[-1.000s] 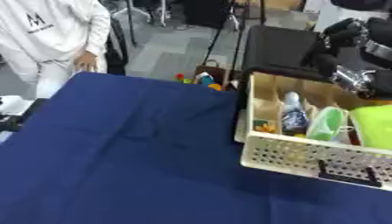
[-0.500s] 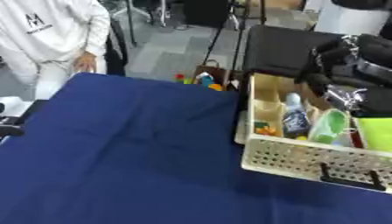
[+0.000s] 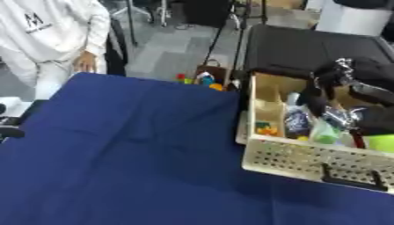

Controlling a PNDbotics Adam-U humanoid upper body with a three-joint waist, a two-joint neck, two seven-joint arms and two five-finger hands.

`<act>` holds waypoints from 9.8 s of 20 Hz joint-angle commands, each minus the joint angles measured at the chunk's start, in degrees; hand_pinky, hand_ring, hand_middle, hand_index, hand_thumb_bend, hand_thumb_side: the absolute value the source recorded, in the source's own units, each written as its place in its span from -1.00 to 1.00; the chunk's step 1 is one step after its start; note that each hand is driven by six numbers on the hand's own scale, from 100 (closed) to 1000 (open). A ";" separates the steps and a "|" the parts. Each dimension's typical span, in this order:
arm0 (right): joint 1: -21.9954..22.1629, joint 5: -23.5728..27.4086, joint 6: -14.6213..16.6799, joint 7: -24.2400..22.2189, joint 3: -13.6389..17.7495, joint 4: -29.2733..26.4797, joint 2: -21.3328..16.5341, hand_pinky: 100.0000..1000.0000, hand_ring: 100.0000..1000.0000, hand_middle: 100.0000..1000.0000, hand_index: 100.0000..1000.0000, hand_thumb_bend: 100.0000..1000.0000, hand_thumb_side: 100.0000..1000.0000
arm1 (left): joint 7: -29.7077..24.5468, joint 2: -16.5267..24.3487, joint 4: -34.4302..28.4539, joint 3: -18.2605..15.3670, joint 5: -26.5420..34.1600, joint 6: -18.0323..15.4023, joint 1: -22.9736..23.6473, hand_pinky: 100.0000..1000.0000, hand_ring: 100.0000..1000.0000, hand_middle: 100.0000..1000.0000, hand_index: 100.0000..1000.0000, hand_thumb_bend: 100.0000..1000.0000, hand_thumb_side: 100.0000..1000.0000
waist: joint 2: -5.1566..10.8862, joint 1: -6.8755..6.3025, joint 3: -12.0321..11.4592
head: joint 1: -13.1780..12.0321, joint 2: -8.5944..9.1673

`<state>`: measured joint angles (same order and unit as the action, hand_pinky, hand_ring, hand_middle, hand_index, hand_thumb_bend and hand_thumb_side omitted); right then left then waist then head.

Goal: Pick up objects from table and place into drawer.

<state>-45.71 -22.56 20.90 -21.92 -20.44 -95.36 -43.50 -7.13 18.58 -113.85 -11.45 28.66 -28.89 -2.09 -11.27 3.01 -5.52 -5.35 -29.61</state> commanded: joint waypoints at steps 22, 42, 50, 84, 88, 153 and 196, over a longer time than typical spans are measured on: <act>4.03 0.59 -1.38 -0.88 2.34 -0.56 -5.87 -0.42 -0.12 -0.12 0.23 -1.00 1.00 | -0.58 -1.82 -0.74 0.11 -1.85 1.73 -1.39 0.07 0.56 0.64 0.66 -0.81 1.00 | -1.21 -0.36 -0.45 | -0.02 1.60; 2.18 5.66 -0.71 1.26 3.09 3.46 -0.96 -0.50 -0.25 -0.23 0.18 -0.70 1.00 | -1.38 -3.87 -0.74 0.59 -3.33 2.66 -2.06 0.07 0.56 0.65 0.66 -0.87 1.00 | -2.61 -0.79 -1.46 | 1.22 3.50; 1.54 2.60 2.93 1.52 3.55 5.67 -0.75 -0.51 -0.25 -0.24 0.18 -0.38 0.78 | -1.82 -4.28 -0.74 0.81 -3.20 3.22 -2.12 0.07 0.56 0.65 0.66 -0.89 1.00 | -2.58 -0.88 -1.74 | 1.22 3.79; 1.54 -10.68 8.59 10.47 5.31 4.87 -7.44 -0.40 -0.06 -0.15 0.30 -0.52 0.30 | -3.82 -5.58 -0.74 1.66 -3.13 6.19 -2.44 0.05 0.55 0.64 0.65 -1.00 1.00 | -2.74 -0.34 -1.94 | 0.12 4.41; 1.19 -15.34 9.17 14.75 5.72 5.06 -7.91 -0.40 -0.04 -0.13 0.30 -0.60 0.34 | -3.96 -5.73 -0.74 1.65 -3.12 6.40 -2.55 0.05 0.55 0.64 0.65 -1.00 1.00 | -2.83 -0.28 -2.12 | -0.07 4.67; 19.01 -12.22 -6.88 47.68 24.03 -19.20 0.02 -0.44 -0.13 -0.33 0.16 0.02 1.00 | -4.71 -6.26 -0.74 1.08 -2.08 7.56 -0.55 0.05 0.58 0.64 0.66 -0.98 1.00 | -0.04 -2.10 4.71 | 4.84 0.20; 22.62 -16.90 -1.90 28.14 15.46 -17.33 22.85 -0.40 -0.17 -0.53 0.15 -0.07 1.00 | -4.72 -7.15 -0.74 1.50 -2.51 9.80 0.29 0.03 0.57 0.66 0.66 -0.98 1.00 | 1.44 -2.26 7.23 | 4.21 -3.20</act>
<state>-22.62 -39.73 18.53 6.41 -4.99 -112.54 -19.77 -11.83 11.05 -113.85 -10.02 26.12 -19.33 -1.58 -10.66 0.83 1.71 -1.23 -32.19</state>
